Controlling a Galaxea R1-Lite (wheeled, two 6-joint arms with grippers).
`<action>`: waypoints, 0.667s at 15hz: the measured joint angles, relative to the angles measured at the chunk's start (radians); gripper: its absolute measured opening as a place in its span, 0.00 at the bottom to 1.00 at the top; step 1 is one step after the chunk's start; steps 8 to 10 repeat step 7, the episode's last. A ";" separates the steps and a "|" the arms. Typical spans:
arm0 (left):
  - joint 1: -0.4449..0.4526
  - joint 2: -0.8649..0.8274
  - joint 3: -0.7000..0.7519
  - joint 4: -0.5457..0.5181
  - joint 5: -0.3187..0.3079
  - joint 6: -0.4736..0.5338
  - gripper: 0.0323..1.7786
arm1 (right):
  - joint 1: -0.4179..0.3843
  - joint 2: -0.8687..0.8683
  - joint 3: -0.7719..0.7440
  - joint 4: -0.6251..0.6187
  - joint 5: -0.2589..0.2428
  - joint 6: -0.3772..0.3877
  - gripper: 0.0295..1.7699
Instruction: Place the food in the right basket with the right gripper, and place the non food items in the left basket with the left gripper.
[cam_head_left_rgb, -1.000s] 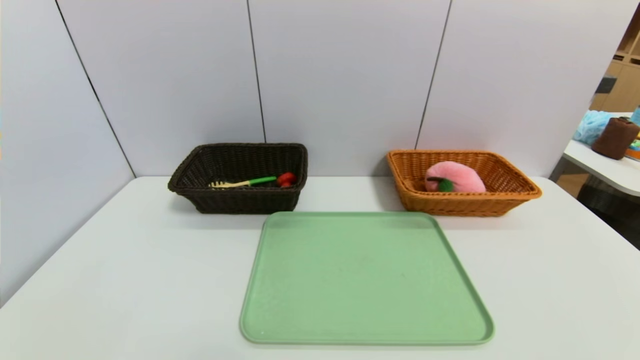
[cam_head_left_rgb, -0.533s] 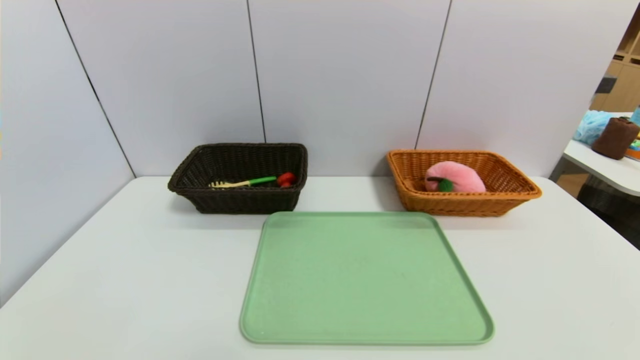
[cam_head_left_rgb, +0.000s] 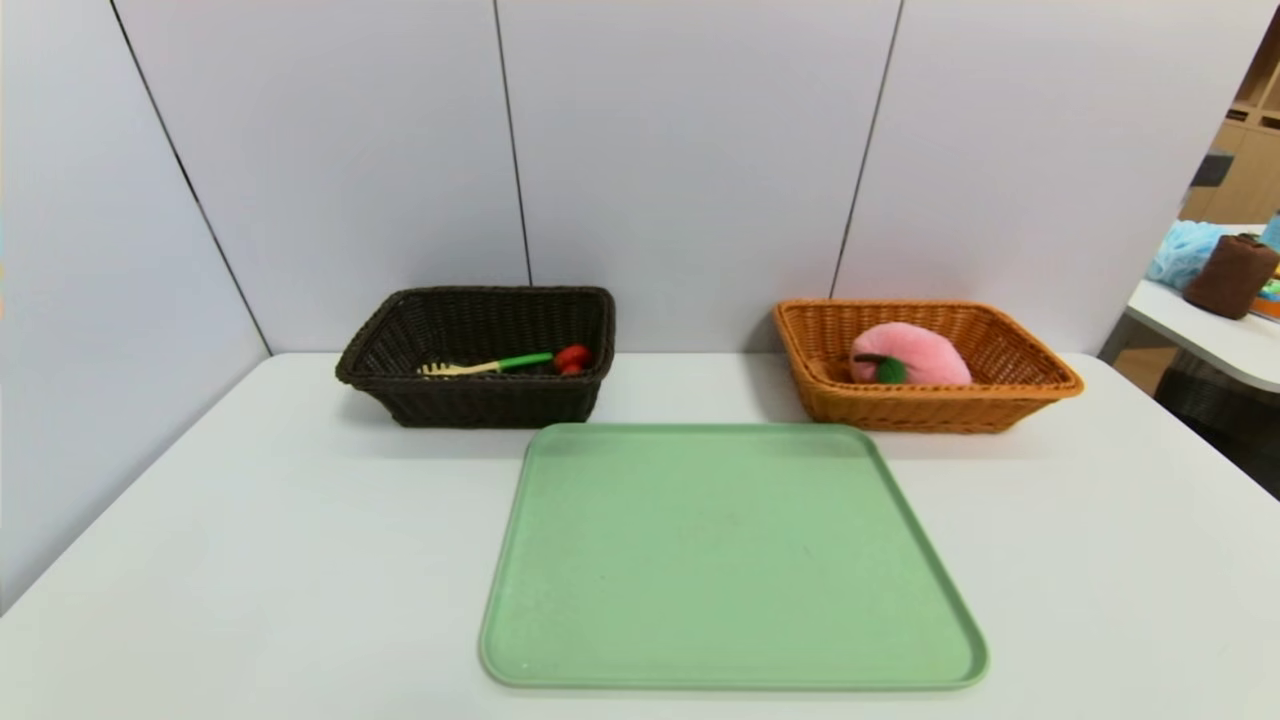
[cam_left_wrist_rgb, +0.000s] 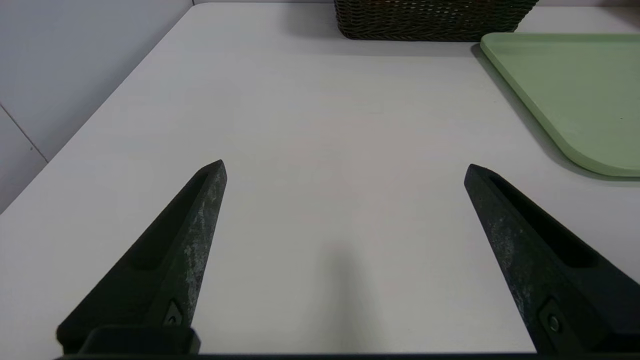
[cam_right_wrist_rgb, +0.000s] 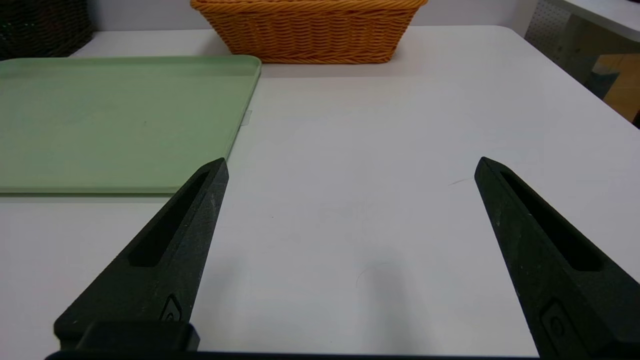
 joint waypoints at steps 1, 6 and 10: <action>0.000 0.000 0.000 0.000 0.000 0.000 0.95 | 0.000 0.000 0.000 0.001 0.000 0.001 0.96; 0.000 0.000 0.000 0.000 0.000 0.013 0.95 | 0.000 0.000 0.000 0.001 0.000 0.002 0.96; 0.000 0.000 0.000 0.000 0.000 0.013 0.95 | 0.000 0.000 0.000 0.001 0.000 0.002 0.96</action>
